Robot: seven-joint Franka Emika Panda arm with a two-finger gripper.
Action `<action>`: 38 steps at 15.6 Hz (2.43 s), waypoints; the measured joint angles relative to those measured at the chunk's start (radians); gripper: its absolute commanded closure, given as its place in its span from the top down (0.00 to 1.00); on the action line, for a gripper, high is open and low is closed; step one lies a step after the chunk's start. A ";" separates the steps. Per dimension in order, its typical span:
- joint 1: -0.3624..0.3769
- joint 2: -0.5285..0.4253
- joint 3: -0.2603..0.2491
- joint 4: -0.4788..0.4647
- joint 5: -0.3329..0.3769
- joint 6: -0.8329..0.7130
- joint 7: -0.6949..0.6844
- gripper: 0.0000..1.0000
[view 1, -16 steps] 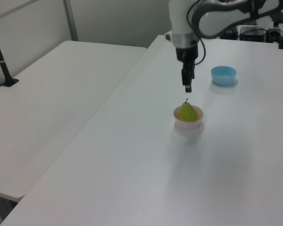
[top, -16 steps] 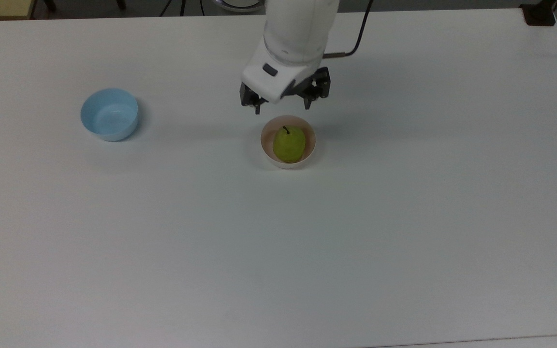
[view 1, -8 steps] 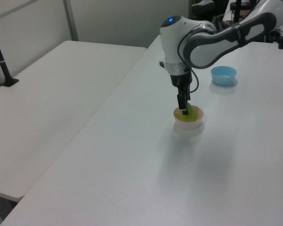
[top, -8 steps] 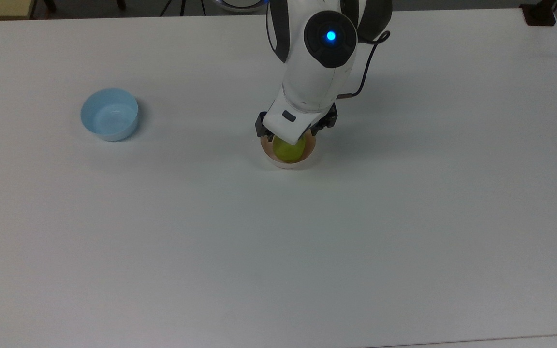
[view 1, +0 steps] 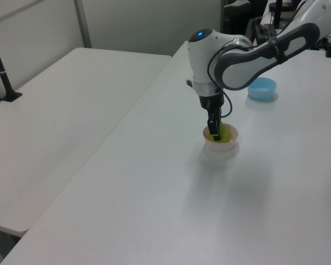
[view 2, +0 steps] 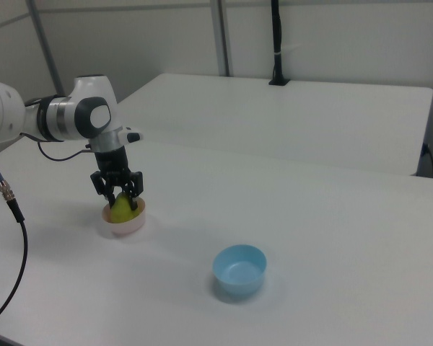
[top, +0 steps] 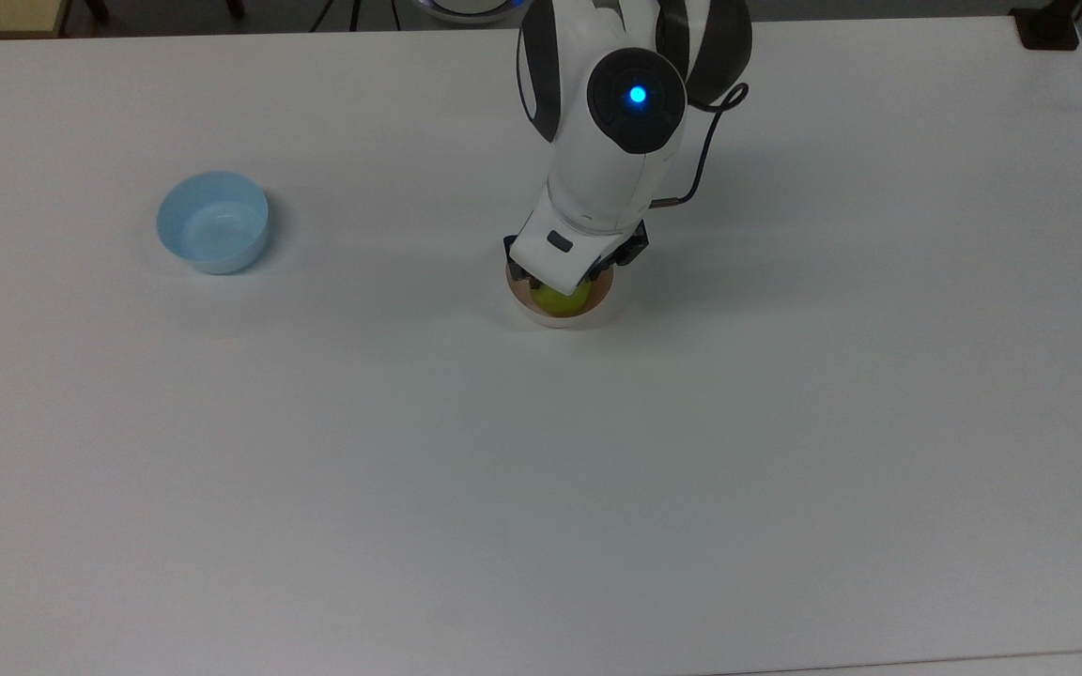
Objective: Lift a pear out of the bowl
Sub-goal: 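Lower the gripper around the pear and close on it, then lift the pear out of the pink bowl toward the blue bowl, then hold the pear above the table between the two bowls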
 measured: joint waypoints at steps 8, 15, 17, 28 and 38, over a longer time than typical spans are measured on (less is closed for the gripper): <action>-0.001 -0.084 -0.008 0.009 0.000 -0.055 0.000 0.27; -0.090 -0.185 -0.015 0.036 0.014 -0.121 -0.016 0.28; -0.157 -0.188 -0.020 0.046 0.014 -0.121 -0.048 0.28; -0.276 -0.054 -0.018 0.042 0.016 -0.043 -0.136 0.59; -0.271 -0.010 -0.018 0.048 0.016 0.001 -0.134 1.00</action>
